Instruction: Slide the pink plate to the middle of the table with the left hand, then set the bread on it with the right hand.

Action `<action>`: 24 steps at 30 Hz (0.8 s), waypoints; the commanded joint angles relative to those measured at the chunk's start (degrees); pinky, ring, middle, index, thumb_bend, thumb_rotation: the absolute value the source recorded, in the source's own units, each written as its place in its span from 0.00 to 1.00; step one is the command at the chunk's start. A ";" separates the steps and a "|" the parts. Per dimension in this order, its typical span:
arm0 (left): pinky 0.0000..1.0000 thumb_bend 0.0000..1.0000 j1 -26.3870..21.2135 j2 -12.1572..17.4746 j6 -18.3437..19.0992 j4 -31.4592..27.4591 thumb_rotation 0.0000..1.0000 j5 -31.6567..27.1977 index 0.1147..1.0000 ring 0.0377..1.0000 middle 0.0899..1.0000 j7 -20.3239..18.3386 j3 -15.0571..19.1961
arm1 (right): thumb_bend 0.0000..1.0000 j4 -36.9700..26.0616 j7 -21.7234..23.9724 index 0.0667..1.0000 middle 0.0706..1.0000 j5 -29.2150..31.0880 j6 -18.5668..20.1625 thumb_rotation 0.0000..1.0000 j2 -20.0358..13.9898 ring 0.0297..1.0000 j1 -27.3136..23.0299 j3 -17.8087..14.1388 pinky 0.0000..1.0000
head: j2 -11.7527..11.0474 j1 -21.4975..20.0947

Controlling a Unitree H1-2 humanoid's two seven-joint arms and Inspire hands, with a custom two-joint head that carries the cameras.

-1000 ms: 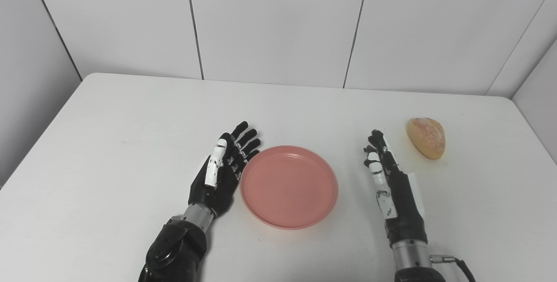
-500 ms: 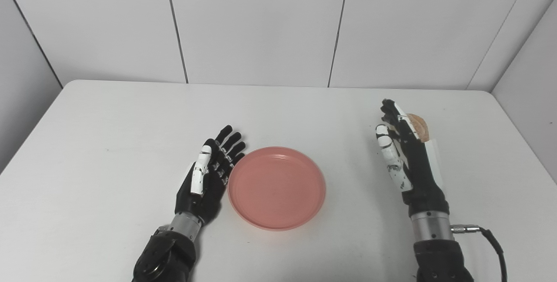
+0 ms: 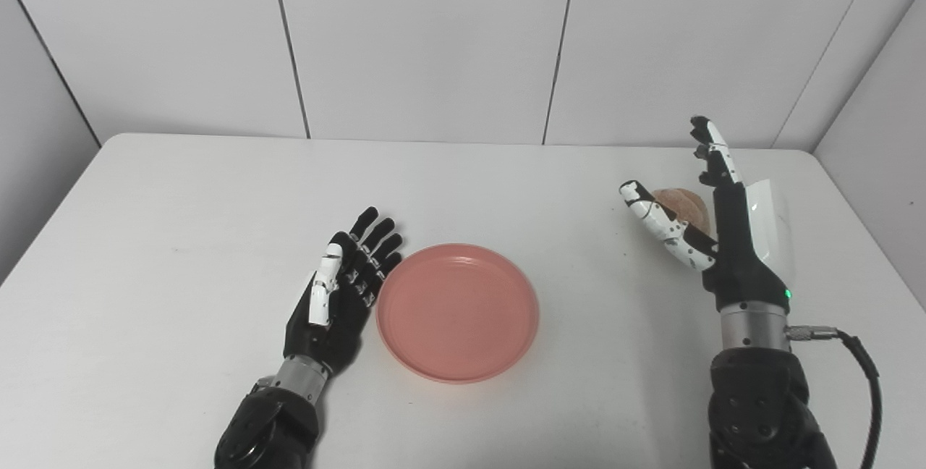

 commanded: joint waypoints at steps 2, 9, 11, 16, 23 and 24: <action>0.96 0.35 1.24 0.55 1.09 2.34 1.00 -0.03 0.91 0.93 0.93 0.21 0.42 | 0.75 -0.08 -1.43 0.92 0.88 -4.09 2.59 0.60 -0.71 0.83 -3.21 -0.87 0.71 | 0.00 -0.33; 0.97 0.35 0.82 0.58 0.34 3.59 1.00 -0.34 0.92 0.94 0.93 -0.53 1.14 | 0.82 2.81 -0.63 0.93 0.90 -9.86 5.53 0.53 -2.22 0.82 -6.23 -1.64 0.69 | -0.44 -1.04; 0.97 0.35 0.74 0.55 0.24 3.83 1.00 -0.33 0.91 0.93 0.93 -0.56 1.27 | 0.83 3.74 0.35 0.94 0.91 -11.30 5.95 0.52 -2.21 0.84 -6.91 -2.37 0.71 | -0.58 -1.03; 0.97 0.35 0.72 0.71 -0.23 4.24 1.00 -0.25 0.92 0.94 0.94 -0.98 1.32 | 0.84 7.36 0.56 0.93 0.90 -13.37 5.96 0.52 -3.19 0.84 -8.56 -3.66 0.70 | -0.81 -1.47; 0.97 0.33 0.76 0.67 -0.38 4.32 1.00 -0.50 0.92 0.94 0.93 -0.99 1.60 | 0.86 12.44 0.26 0.94 0.91 -15.32 6.01 0.56 -4.40 0.86 -10.37 -4.58 0.71 | -1.00 -1.75; 0.97 0.33 0.78 0.73 -0.51 4.36 1.00 -0.49 0.93 0.94 0.94 -1.16 1.57 | 0.87 13.44 -0.23 0.94 0.91 -15.14 6.00 0.56 -4.45 0.85 -10.63 -4.85 0.71 | -0.98 -1.55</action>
